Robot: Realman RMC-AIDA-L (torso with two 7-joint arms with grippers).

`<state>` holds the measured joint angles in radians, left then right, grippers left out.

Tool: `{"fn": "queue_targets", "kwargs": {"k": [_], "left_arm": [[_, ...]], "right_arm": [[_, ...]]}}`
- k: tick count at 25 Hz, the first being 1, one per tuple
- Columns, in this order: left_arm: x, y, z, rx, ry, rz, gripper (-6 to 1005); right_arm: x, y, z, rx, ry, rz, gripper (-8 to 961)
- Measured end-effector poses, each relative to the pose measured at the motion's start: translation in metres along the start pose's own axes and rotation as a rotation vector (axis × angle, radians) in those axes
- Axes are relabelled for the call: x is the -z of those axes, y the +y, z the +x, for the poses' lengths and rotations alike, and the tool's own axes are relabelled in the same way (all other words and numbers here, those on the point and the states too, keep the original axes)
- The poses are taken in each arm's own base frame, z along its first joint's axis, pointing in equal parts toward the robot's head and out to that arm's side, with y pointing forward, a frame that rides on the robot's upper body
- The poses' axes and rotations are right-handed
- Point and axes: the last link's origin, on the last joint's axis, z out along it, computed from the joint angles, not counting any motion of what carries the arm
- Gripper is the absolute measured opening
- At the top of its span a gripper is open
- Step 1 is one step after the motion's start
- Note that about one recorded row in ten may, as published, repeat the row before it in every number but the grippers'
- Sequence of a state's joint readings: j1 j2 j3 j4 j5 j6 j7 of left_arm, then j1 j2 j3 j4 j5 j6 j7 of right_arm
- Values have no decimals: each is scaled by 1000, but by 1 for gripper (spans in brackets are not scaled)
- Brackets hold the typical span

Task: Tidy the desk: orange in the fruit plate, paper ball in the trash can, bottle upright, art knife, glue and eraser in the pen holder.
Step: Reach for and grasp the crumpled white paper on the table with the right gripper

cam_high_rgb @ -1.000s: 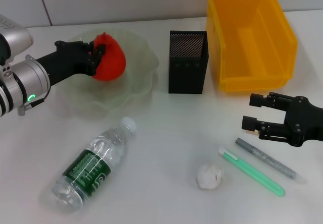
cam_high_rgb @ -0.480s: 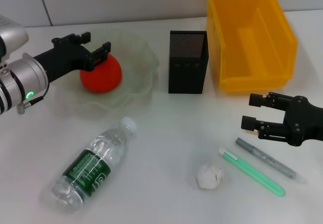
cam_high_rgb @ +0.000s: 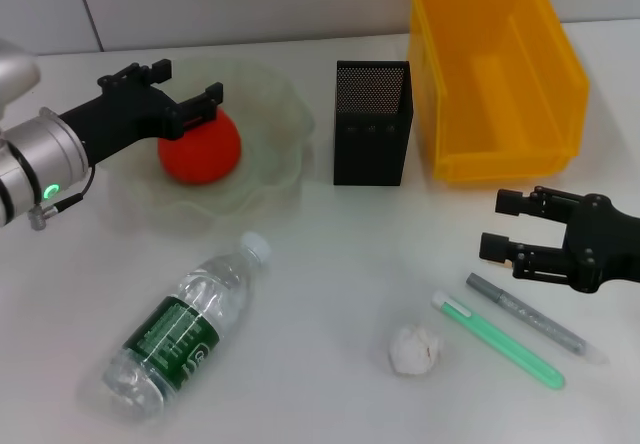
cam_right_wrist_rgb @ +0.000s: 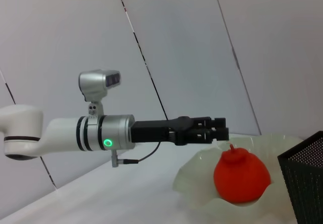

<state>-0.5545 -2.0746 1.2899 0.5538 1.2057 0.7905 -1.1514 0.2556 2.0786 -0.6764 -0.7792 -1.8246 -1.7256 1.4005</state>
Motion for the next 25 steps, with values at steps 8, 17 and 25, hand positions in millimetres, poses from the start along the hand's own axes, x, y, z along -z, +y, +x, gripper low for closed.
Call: {"fn": "queue_targets", "kwargs": {"k": [8,17,25], "left_arm": [[23,10,19,36,123,-114,798],[52,39,47,-7,227,-452,793],[91,51,36,-139,203,-669,793]], "right_arm": [[1,1,3,15,3,0,770],[-3,0,8,8,36,1,769],[-6,-1,4,65,72,-17,770]]}}
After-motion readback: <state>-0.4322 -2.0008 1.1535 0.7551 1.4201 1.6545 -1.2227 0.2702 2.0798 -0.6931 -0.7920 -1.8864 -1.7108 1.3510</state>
